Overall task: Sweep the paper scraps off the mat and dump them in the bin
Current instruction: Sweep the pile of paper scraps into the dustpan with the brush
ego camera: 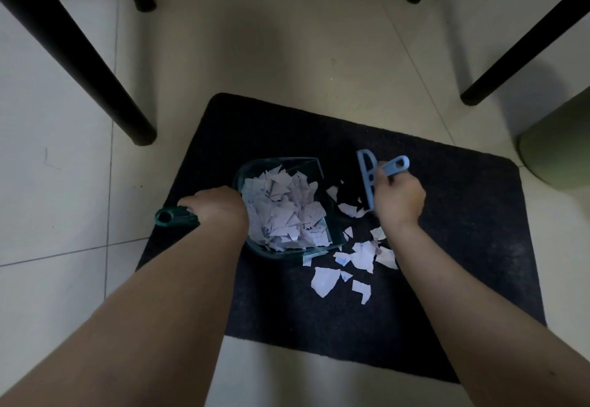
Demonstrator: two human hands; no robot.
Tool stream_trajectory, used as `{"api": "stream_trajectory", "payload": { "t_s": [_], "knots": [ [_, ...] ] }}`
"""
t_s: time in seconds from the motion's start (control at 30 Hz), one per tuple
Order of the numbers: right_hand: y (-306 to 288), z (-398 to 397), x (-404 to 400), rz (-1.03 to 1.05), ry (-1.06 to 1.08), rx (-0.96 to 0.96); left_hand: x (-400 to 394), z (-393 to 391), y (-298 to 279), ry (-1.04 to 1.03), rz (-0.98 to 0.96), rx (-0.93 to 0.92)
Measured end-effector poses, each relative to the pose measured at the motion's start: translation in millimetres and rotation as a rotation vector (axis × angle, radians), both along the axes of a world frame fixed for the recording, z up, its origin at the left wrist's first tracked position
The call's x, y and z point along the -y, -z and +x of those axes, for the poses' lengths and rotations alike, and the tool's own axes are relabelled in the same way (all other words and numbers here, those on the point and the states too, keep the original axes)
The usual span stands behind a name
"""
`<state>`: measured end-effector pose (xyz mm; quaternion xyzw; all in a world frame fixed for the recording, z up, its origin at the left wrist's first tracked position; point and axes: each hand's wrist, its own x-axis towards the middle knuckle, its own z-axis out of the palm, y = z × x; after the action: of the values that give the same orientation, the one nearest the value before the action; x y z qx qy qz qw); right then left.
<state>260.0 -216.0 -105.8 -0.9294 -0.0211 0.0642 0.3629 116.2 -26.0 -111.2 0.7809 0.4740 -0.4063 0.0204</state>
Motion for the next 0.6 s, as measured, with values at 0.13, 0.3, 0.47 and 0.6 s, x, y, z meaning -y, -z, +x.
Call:
{"api": "stream_trajectory", "payload": {
  "t_s": [0.13,0.3,0.47,0.6],
  "knots": [
    [11.8,-4.7,5.4,-0.153,-0.017,-0.024,2.1,1.4,-1.6,-0.013,0.007,0.010],
    [22.4,-28.8,-6.7,-0.033,-0.201,-0.116,5.4,4.2,-4.1,-0.020,0.001,0.005],
    [4.2,-14.1,0.0,0.151,-0.128,-0.060,6.4,4.3,-5.4,-0.023,0.003,0.001],
    [3.7,1.0,7.3,-0.051,-0.050,0.030,7.8,5.6,-6.0,-0.038,0.003,-0.002]
  ]
}}
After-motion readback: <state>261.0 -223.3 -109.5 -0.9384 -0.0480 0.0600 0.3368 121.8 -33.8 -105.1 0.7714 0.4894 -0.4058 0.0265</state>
